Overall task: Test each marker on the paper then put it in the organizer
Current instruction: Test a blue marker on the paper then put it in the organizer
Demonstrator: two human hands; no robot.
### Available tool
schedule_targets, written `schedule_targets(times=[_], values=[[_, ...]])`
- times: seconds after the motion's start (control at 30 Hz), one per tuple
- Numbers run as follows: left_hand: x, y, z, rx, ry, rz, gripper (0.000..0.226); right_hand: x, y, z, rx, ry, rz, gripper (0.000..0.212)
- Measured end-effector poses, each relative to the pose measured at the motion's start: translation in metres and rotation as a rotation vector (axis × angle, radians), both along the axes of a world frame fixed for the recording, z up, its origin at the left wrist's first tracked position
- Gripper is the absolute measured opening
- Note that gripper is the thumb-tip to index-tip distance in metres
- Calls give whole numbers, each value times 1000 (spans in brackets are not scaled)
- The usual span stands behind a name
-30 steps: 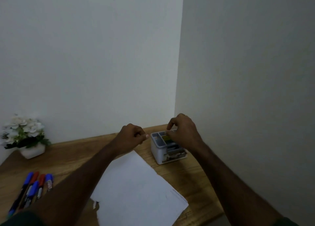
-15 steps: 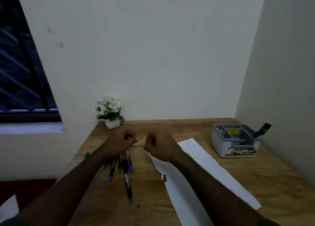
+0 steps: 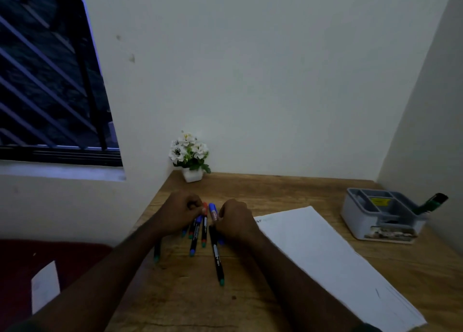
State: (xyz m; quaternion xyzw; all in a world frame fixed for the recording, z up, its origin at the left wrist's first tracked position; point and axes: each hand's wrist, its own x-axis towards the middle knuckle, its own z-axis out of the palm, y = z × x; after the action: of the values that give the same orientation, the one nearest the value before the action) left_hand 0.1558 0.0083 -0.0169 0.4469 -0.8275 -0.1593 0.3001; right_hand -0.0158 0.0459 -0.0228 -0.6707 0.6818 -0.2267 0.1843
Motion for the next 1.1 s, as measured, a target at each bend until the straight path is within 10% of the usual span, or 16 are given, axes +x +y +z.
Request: schedule_targets(times=[0.2, 0.47, 0.77, 1.1], values=[[-4, -7, -5, 1, 1, 39, 3, -4, -4, 5, 62, -11, 17, 14], [-26, -5, 2, 26, 363, -110, 30, -41, 14, 32, 159, -274, 145, 22], [-103, -8, 17, 100, 542, -285, 8, -102, 16, 24, -400, 122, 211, 17], [-138, -20, -3, 193, 448, -408, 15, -144, 8, -19, -448, 233, 140, 24]])
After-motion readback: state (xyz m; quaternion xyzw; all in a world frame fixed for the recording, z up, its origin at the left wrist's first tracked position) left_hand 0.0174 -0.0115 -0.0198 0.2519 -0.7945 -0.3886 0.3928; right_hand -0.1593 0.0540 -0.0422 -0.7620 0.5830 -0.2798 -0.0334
